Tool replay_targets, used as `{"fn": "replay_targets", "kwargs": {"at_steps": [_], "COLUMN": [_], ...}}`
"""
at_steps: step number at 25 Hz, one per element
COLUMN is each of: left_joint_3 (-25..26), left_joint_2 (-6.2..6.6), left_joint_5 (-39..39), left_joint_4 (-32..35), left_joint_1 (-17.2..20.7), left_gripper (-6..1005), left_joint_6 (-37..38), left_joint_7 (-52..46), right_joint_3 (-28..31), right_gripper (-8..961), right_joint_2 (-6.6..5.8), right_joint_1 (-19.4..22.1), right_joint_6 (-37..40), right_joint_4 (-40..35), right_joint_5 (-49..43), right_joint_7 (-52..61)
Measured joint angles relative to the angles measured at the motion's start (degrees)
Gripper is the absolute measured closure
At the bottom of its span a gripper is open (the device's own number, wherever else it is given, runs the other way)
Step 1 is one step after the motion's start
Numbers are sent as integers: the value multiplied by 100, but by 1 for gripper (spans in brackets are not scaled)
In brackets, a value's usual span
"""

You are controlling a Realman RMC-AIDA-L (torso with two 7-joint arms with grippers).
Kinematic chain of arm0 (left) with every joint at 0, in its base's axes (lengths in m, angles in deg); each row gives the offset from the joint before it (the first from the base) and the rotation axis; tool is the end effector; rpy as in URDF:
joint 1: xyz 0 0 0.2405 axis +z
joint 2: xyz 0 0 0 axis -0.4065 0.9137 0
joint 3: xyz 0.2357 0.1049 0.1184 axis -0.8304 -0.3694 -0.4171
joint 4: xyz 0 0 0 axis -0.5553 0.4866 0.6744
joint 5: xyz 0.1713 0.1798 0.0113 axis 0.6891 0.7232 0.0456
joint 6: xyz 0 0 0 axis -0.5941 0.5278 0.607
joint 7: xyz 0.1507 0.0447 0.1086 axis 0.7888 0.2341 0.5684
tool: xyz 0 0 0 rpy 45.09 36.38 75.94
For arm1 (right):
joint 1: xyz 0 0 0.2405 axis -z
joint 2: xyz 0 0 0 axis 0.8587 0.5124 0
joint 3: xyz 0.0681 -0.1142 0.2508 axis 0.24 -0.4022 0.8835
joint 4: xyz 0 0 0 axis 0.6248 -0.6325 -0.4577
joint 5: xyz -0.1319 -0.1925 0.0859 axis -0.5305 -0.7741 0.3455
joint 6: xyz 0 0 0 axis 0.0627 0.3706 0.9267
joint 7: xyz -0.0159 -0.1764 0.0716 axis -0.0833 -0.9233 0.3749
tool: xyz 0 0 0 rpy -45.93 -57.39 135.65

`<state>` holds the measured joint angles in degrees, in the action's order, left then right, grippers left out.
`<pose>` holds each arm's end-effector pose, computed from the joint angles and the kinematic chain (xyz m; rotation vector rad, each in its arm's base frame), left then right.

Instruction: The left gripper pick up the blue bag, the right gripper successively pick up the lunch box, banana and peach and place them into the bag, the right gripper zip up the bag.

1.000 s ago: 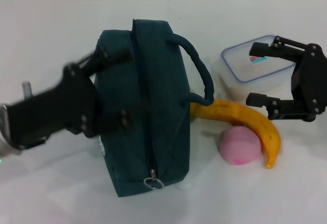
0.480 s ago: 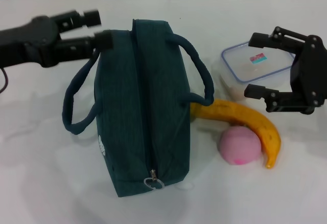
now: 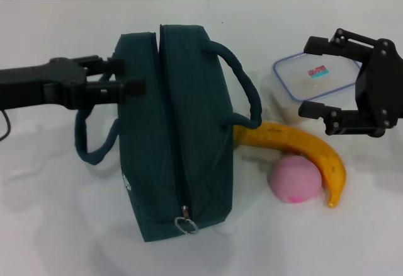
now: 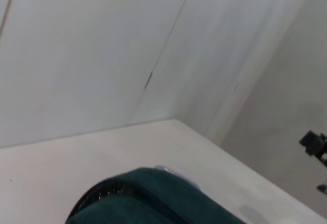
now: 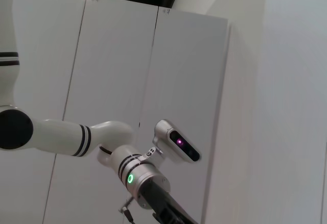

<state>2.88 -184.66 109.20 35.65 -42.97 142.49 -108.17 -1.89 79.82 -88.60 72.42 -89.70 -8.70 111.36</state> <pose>-0.2552 0.3580 0.0367 -2.6471 -0.9334 -0.8200 0.2168 0.3663 -0.0115 -2.6381 -0.2389 1.2253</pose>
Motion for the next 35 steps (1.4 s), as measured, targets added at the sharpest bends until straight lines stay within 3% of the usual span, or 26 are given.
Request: {"fn": "replay_targets", "kwargs": {"at_steps": [11, 18, 26, 35], "left_joint_3": [161, 427, 228, 91], "left_joint_2": [142, 0, -13, 0], "left_joint_5": [-685, -188, 193, 513], "left_joint_4": [125, 305, 243, -200], "left_joint_1": [295, 305, 54, -423], "left_gripper": [130, 133, 136, 140], "left_joint_6": [294, 108, -8, -70], "left_joint_7": [78, -117, -654, -1071], "right_joint_3": [0, 0, 0, 0], "right_gripper": [131, 132, 133, 133], "right_joint_2": [-4, 11, 113, 140], "right_joint_1": [3, -36, -37, -10], "right_joint_6": [-35, -35, -250, -376], "right_joint_4": [3, -67, -138, -138], "right_joint_5": [-4, -155, -298, -306], "right_joint_7": [16, 39, 41, 5]}}
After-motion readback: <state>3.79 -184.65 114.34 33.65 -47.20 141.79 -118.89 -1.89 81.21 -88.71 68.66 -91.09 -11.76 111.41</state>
